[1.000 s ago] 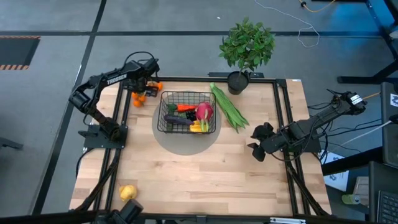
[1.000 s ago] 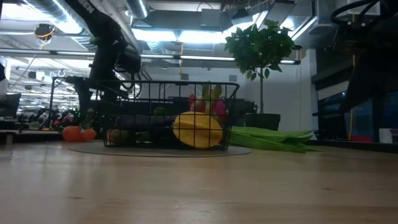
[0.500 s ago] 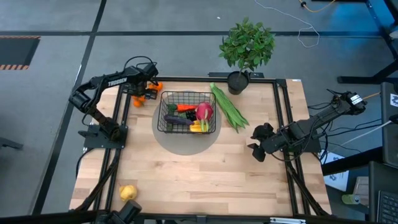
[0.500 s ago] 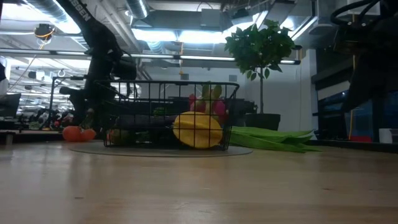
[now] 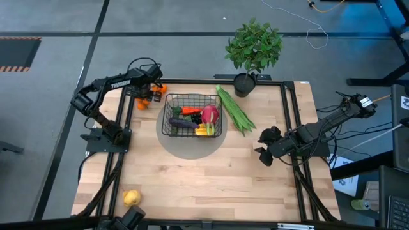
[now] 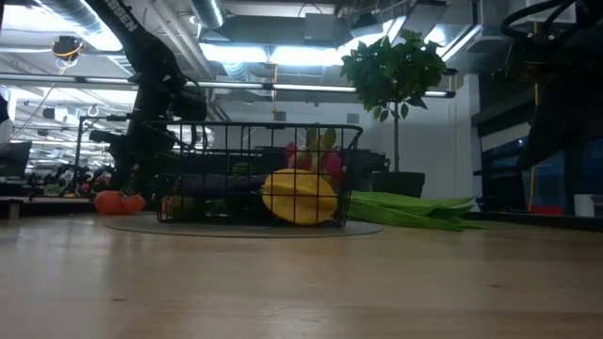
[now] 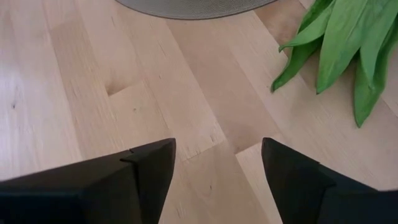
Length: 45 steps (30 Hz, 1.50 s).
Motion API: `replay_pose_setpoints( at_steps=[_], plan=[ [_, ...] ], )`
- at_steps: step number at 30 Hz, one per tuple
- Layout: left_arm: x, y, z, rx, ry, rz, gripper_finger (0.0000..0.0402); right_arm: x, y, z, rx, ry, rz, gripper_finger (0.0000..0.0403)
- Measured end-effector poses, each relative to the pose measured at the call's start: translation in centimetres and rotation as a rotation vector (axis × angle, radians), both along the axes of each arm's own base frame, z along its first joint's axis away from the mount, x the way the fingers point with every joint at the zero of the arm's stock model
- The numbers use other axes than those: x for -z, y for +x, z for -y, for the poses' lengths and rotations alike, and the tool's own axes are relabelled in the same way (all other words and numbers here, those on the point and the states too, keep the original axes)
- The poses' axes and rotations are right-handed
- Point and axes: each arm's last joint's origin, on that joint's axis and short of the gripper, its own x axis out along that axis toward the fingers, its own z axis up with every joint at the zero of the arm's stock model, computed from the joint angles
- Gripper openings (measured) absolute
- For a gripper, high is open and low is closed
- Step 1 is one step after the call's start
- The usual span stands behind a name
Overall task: Build produce basket
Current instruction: Put the bottom orange tangerines into the black wire basket
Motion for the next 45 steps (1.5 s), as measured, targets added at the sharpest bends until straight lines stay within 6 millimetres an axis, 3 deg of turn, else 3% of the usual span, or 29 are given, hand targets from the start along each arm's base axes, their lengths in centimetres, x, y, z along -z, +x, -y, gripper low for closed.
replay_pose_setpoints(
  at_steps=[7, 12, 17, 21, 25, 32, 37, 45],
  plan=[
    [0.0, 0.0, 0.3, 0.043, -0.025, -0.035, 0.0015, 0.0, 0.0, 0.0, -0.001, -0.001, 0.0, 0.0227],
    [-0.3, 0.5, 1.0, 0.111, -0.035, -0.043, 0.0005, 0.0, 0.0, 0.0, -0.002, -0.002, 0.0, 0.0227],
    [-2.5, 0.8, 2.2, 0.16, 0.033, -0.018, 0.0003, 0.0, 0.0, 0.0, -0.002, -0.002, 0.0, 0.0227],
    [-6.3, 0.9, 2.7, 0.167, 0.188, 0.029, 0.0002, 0.0, 0.0, 0.0, -0.002, -0.002, 0.0, 0.0227],
    [-10.8, 1.3, 4.1, 0.22, 0.366, 0.191, 0.0001, 0.0, 0.0, 0.0, 0.002, 0.001, 0.001, 0.0227],
    [-16.0, 3.8, 8.4, 0.688, 0.521, 0.655, 0.0001, 0.0, 0.0, 0.0, 0.003, 0.002, 0.002, 0.0227],
    [-16.7, 6.3, 12.0, 1.004, 0.512, 0.769, 0.0002, 0.0, 0.0, 0.0, 0.004, 0.003, 0.004, 0.0227],
    [-16.2, 8.1, 14.0, 1.061, 0.619, 0.613, 0.0064, -0.2, 0.2, -0.1, 0.004, 0.017, 0.028, 0.0227]
  ],
)
